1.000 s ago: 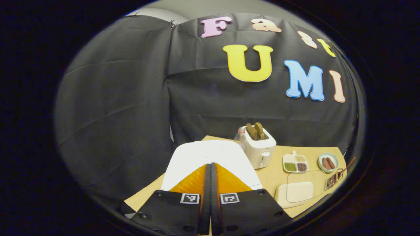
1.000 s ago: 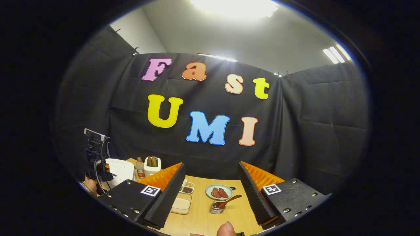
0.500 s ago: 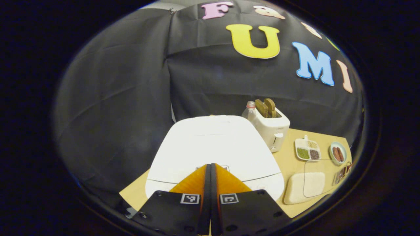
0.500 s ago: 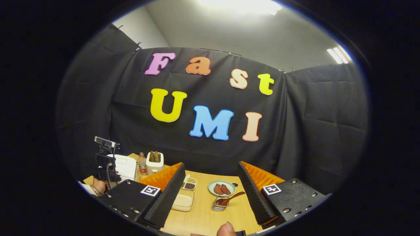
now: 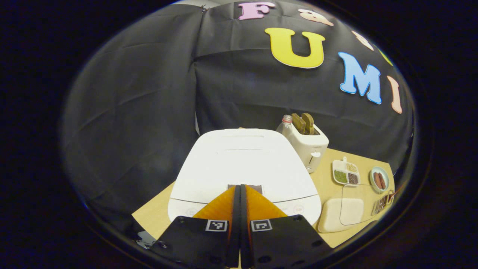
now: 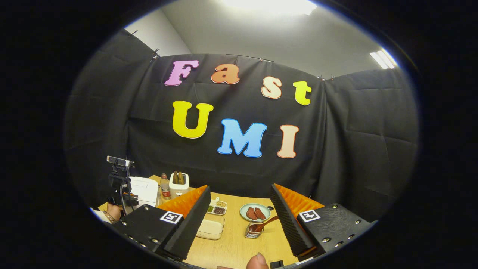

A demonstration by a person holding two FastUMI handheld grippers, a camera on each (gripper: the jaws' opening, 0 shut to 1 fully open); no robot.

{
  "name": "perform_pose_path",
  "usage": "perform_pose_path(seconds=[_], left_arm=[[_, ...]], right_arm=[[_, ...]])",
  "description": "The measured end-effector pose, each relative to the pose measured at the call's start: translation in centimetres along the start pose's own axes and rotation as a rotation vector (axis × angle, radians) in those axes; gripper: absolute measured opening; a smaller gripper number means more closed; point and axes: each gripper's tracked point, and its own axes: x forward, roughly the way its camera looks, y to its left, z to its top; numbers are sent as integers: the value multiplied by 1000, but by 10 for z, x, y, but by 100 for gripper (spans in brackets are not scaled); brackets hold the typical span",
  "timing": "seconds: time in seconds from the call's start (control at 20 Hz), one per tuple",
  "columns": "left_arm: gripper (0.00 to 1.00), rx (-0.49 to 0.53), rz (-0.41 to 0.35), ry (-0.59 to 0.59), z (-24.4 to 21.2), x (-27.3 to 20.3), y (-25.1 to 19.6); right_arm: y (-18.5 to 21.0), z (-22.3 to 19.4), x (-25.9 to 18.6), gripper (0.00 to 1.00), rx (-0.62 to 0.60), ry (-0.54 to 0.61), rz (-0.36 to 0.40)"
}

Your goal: Close the left gripper, press the button to open the rice cooker; take a wooden spoon from the chopstick holder with the right hand, scoop a spoonful of rice and pour it into the rice cooker, then put the wooden spoon back into the chopstick holder.

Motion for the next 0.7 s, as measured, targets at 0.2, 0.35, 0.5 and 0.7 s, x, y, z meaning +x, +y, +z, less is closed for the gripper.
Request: perform_pose_path(seconds=[0.2, 0.35, 0.5, 0.7], left_arm=[[9, 60, -1, -23, 10, 10, -4], [8, 92, 8, 41, 6, 21, -7], [9, 81, 16, 62, 3, 19, -8], [9, 76, 5, -64, 39, 3, -6]], right_arm=[[2, -1, -4, 98, -5, 1, 10], [3, -2, -9, 98, -7, 2, 8], [-1, -3, -10, 98, -6, 1, -2], [1, -6, -8, 98, 0, 10, 2]])
